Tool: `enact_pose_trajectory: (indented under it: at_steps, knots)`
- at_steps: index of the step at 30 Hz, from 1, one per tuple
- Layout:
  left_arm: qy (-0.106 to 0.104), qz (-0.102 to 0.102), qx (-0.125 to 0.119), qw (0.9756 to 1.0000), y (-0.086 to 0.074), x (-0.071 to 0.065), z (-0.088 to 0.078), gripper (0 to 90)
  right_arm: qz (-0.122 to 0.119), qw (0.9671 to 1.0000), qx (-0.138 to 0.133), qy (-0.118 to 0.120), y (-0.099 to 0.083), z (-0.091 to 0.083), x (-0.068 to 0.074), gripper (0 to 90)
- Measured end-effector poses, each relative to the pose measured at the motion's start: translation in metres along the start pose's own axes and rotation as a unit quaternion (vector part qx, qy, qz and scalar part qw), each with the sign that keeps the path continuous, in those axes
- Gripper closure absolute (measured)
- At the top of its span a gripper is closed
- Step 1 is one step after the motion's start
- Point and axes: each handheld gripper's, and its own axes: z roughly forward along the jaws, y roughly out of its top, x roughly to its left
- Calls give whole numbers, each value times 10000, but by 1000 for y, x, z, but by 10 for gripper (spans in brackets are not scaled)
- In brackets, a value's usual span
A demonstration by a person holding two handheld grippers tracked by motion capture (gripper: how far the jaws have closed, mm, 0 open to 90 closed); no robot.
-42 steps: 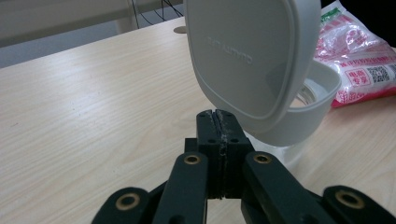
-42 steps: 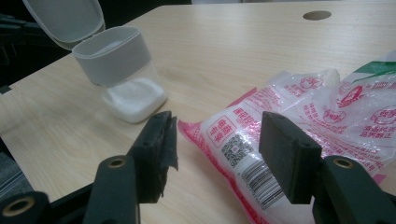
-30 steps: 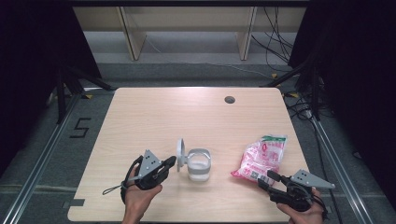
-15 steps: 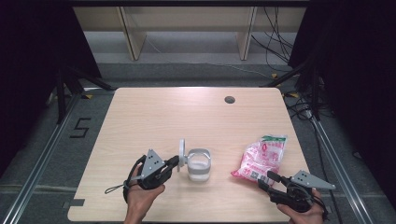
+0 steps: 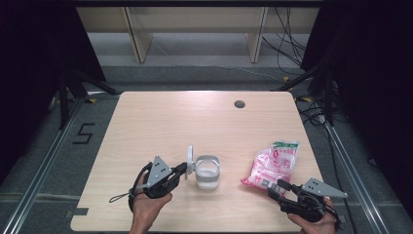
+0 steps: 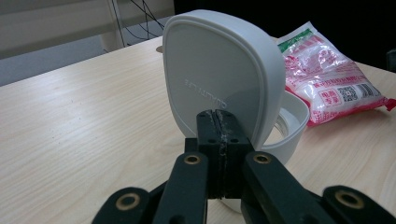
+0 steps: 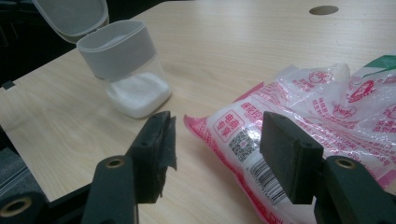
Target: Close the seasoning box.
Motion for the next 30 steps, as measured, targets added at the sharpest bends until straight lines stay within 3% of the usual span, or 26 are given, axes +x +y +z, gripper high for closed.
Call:
enact_pose_trajectory:
  at_steps: [11, 12, 13, 15, 16, 22, 23, 24, 26, 30]
  knots:
    - [-29, -31, -23, 10000, 1, -3, 1, 889, 28, 9999, -89, 76, -1, 2, 0, 444]
    - [-21, -44, -39, 10000, 1, -4, 1, 889, -141, 9998, -118, 70, -1, 3, -3, 444]
    - [-28, 35, -32, 10000, 1, -4, 1, 889, -131, 9998, -113, 68, -1, 3, -3, 444]
    - [-76, -34, -75, 9999, 0, -6, 3, 889, -148, 9998, -78, 51, -1, 2, -3, 444]
    - [-55, 45, -40, 10000, 1, -6, 3, 889, -162, 9999, -48, 31, -1, 1, -3, 444]
    - [-110, 3, -2, 9999, 0, -11, 5, 883, -228, 9997, -101, 38, -1, 3, -4, 444]
    - [-115, 103, 7, 9999, 1, -11, 6, 881, -229, 9997, -102, 41, -1, 3, -4, 444]
    - [-123, 23, 4, 9999, 1, -12, 6, 867, -217, 9997, -100, 49, -1, 2, -4, 444]
    - [-164, 114, 11, 9998, 2, -13, 5, 860, -240, 9996, -106, 45, -1, 3, -5, 444]
    - [-263, 98, -35, 9996, 5, -13, -2, 786, -251, 9996, -108, 46, -1, 3, -5, 444]
